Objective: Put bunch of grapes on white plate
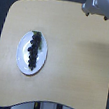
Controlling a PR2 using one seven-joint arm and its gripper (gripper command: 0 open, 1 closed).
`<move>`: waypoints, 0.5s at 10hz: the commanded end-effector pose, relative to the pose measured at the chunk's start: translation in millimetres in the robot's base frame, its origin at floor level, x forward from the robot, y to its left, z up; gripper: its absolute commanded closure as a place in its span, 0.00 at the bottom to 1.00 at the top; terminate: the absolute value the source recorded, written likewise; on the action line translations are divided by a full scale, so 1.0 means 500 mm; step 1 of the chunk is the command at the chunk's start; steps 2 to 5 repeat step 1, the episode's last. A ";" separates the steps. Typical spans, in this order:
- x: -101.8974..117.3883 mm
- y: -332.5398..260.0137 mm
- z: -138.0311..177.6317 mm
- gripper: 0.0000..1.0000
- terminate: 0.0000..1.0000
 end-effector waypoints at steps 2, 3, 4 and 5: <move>0.022 -0.107 -0.013 0.00 1.00; 0.022 -0.107 -0.013 0.00 1.00; 0.022 -0.107 -0.013 0.00 1.00; 0.022 -0.107 -0.013 0.00 1.00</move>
